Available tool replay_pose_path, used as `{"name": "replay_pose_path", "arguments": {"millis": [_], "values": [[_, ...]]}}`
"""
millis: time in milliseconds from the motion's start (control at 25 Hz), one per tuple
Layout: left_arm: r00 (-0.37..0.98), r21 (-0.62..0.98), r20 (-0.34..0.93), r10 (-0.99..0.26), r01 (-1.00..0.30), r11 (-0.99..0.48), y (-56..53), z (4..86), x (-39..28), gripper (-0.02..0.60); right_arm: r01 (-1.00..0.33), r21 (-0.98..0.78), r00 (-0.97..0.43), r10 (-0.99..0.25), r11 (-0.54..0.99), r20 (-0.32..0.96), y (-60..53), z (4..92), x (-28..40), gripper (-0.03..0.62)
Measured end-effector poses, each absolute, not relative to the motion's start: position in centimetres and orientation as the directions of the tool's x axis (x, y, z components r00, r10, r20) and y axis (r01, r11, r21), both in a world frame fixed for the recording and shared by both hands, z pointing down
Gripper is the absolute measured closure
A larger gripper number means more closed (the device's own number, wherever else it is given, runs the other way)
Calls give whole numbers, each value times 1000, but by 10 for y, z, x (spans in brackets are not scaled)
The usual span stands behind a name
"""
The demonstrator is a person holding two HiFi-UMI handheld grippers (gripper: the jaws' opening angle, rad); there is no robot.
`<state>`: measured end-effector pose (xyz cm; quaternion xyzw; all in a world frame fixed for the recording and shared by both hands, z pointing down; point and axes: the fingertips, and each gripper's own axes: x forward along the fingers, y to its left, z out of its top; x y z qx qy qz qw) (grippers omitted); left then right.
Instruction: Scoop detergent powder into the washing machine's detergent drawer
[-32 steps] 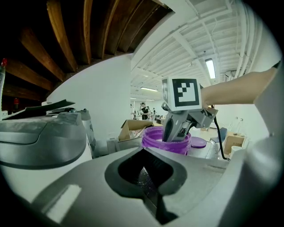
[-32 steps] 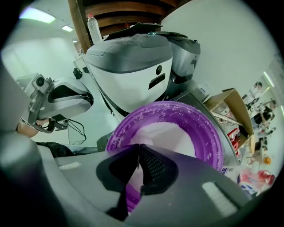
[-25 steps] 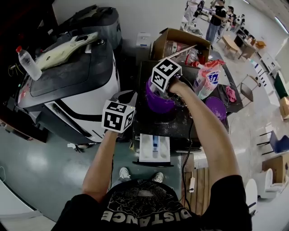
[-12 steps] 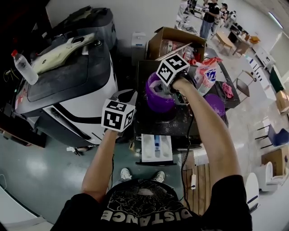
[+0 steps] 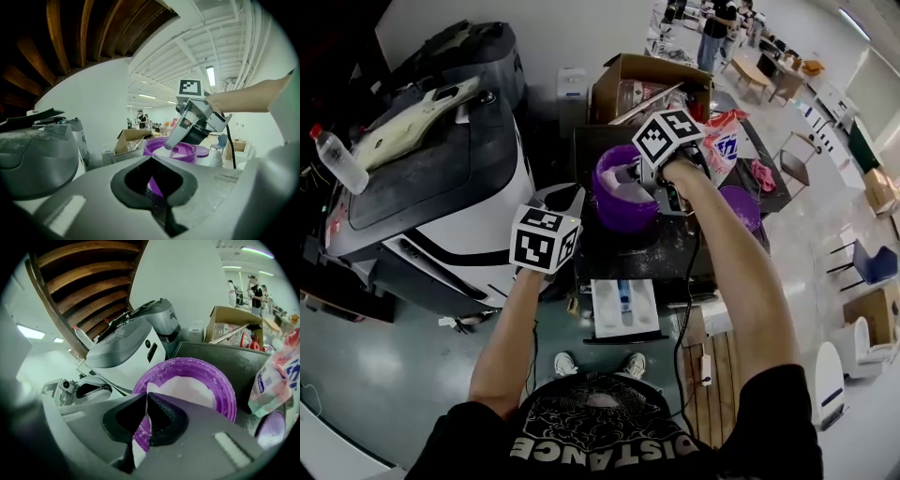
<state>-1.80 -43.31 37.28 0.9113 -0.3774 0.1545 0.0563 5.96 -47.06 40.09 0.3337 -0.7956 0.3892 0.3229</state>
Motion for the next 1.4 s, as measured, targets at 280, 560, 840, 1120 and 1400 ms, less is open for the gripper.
{"name": "replay_pose_path", "arguments": {"millis": [280,560,840,1120,1400], "values": [[666,-28,316,-676,-706,-708,-434,366,-3,580,-746,-526,-659,-338,409,672,-472,387,76,559],[643,-45,304,-703,-727,-685,-432,360,13,580,-654,-664,-754,-381,362,535,-467,379,90,559],[607,-54,289,-741,-762,-645,-431,356,30,580,-527,-787,-821,-431,320,374,-462,370,111,559],[573,-69,276,-772,-789,-611,-426,354,47,580,-353,-883,-873,-449,309,192,-449,363,117,559],[542,-62,238,-806,-819,-570,-418,350,52,580,-197,-944,-882,-469,266,52,-441,361,124,559]]}}
